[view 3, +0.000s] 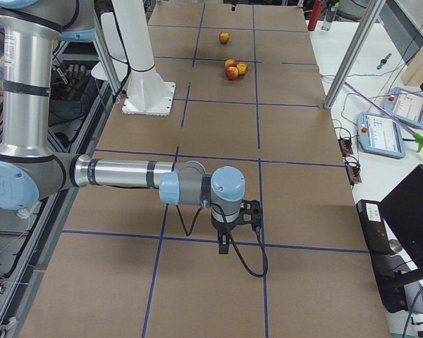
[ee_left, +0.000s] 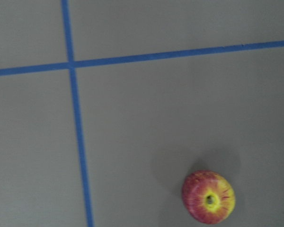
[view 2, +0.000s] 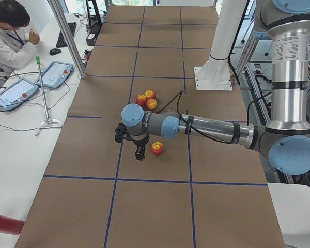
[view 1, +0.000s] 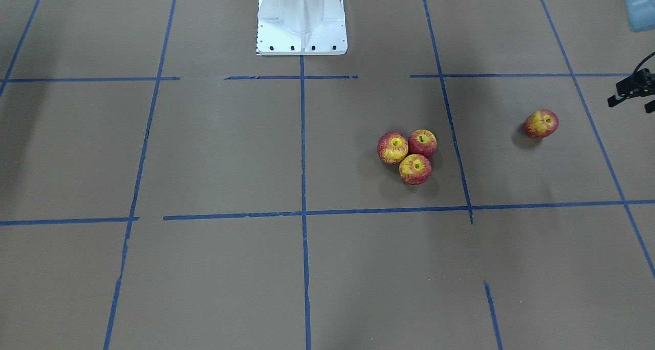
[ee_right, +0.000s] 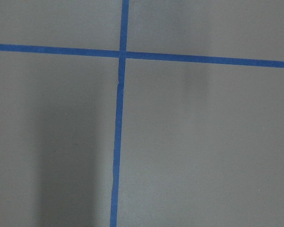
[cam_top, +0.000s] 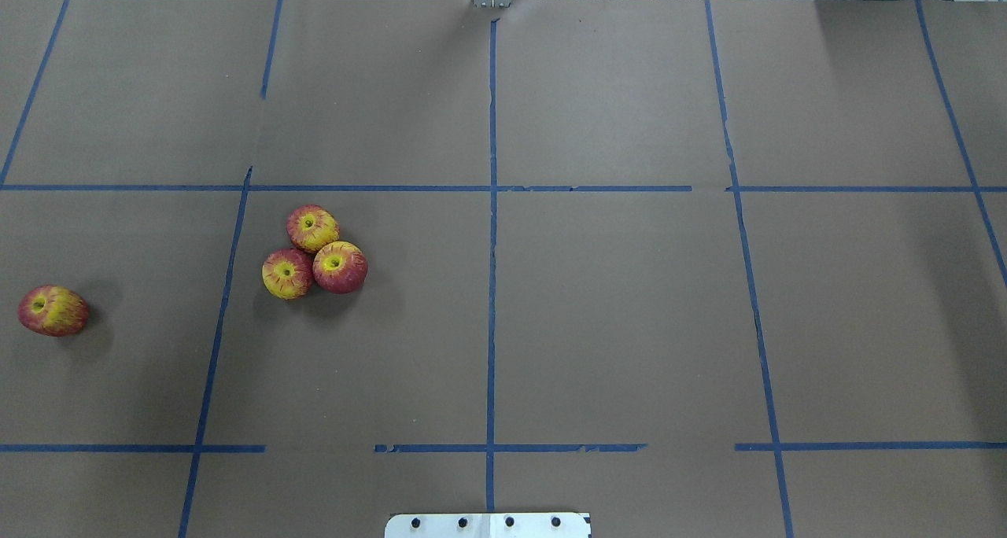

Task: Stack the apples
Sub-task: 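Reach the left gripper down to the lone red-yellow apple and grasp it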

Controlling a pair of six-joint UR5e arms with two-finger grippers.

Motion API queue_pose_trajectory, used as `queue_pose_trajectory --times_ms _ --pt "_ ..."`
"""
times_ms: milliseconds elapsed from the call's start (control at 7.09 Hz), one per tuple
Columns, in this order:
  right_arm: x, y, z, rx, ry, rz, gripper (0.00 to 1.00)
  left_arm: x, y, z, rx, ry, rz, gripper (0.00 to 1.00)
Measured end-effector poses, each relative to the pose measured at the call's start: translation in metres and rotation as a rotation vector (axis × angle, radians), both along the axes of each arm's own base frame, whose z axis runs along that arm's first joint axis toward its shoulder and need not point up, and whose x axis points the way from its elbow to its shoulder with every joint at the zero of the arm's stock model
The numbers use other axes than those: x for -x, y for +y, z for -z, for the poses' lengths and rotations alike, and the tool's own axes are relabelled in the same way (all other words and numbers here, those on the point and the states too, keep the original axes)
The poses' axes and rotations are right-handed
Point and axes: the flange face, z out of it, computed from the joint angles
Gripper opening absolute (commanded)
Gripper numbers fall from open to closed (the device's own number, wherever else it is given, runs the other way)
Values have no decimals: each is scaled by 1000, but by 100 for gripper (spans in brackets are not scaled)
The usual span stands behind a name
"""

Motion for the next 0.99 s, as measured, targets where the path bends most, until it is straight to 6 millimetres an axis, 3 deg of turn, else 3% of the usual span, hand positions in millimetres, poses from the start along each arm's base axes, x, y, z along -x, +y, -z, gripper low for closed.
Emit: queue_pose_trajectory --times_ms 141,423,987 --pt "0 0 0 0 0 0 100 -33 3 1 25 5 -12 100" --pt "0 0 0 0 0 0 100 -76 9 0 22 -14 -19 100" --pt "0 0 0 0 0 0 100 -133 24 -20 34 -64 7 100"
